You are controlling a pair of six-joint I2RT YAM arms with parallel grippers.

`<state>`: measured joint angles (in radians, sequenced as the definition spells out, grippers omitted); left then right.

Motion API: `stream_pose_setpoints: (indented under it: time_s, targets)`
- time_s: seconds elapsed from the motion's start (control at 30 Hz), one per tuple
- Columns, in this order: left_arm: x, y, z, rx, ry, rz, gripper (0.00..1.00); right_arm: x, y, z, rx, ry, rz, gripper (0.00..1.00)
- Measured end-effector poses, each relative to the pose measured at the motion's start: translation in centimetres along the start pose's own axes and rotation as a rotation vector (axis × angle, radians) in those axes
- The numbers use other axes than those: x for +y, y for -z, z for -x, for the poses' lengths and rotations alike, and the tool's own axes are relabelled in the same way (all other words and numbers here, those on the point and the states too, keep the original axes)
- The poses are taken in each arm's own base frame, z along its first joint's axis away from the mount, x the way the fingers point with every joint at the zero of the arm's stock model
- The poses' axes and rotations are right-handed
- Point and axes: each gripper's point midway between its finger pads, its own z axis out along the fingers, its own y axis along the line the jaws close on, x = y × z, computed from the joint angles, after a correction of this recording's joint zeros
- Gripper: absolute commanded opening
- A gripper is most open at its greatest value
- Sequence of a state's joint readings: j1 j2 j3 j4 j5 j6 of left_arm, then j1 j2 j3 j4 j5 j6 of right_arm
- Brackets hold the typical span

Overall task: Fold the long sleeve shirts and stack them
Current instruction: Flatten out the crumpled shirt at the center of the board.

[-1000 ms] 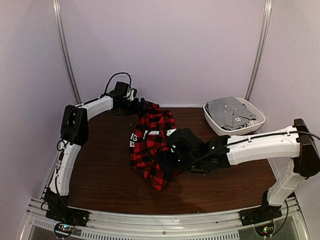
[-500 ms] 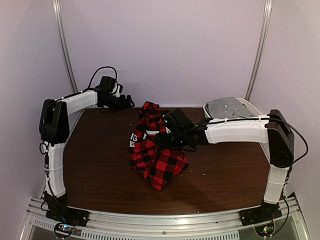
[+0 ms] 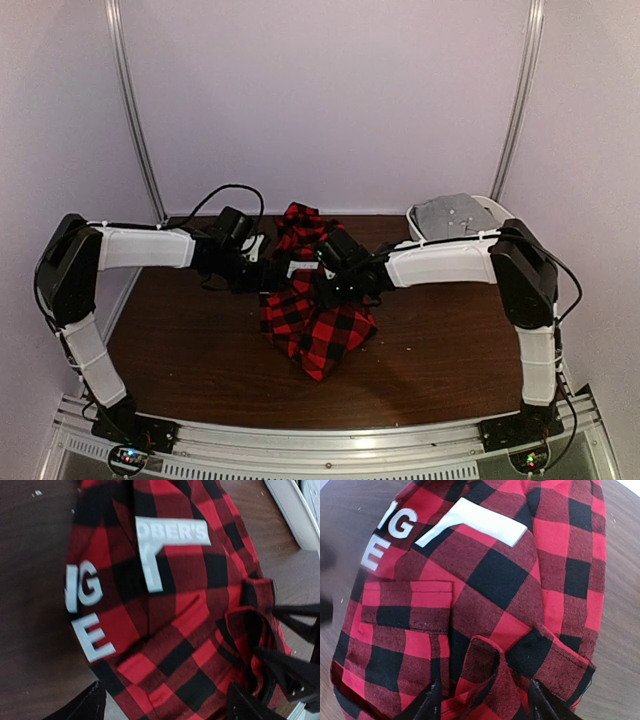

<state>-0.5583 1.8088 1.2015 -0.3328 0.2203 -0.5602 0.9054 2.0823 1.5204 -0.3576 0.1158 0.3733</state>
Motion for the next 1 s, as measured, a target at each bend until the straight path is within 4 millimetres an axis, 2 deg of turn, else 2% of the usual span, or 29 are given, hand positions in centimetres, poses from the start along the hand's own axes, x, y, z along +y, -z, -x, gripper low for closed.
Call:
stream_pose_setpoints:
  time_s: [0.1, 0.27, 0.37, 0.47, 0.63, 0.8, 0.87, 1.0]
  targets:
    - [-1.0, 0.2, -3.1, 0.041, -0.017, -0.012, 0.84, 0.2, 0.0, -0.1, 0.003, 0.002, 0.011, 0.26]
    - [-1.7, 0.6, -5.8, 0.075, -0.027, -0.024, 0.81, -0.3, 0.7, -2.1, 0.044, 0.006, 0.026, 0.07]
    - [-2.4, 0.7, -6.6, 0.087, -0.044, -0.036, 0.8, -0.6, 2.1, -3.1, 0.059, 0.005, 0.039, 0.06]
    - [-3.2, 0.8, -7.6, 0.103, -0.066, -0.05, 0.77, -0.5, 4.2, -3.5, 0.052, -0.006, 0.06, 0.05]
    - [-4.2, 0.8, -8.9, 0.128, -0.092, -0.072, 0.7, 1.6, 8.2, -4.8, 0.031, -0.001, 0.118, 0.05]
    - [-5.0, 1.0, -9.3, 0.136, -0.12, -0.093, 0.65, 3.0, 10.9, -9.8, 0.095, 0.016, 0.15, 0.06]
    - [-5.3, 1.2, -9.4, 0.135, -0.133, -0.1, 0.62, 2.3, 11.6, -12.3, 0.141, 0.005, 0.134, 0.06]
    - [-5.7, 1.2, -10.0, 0.143, -0.157, -0.105, 0.59, 0.4, 12.5, -15.2, 0.195, -0.033, 0.096, 0.06]
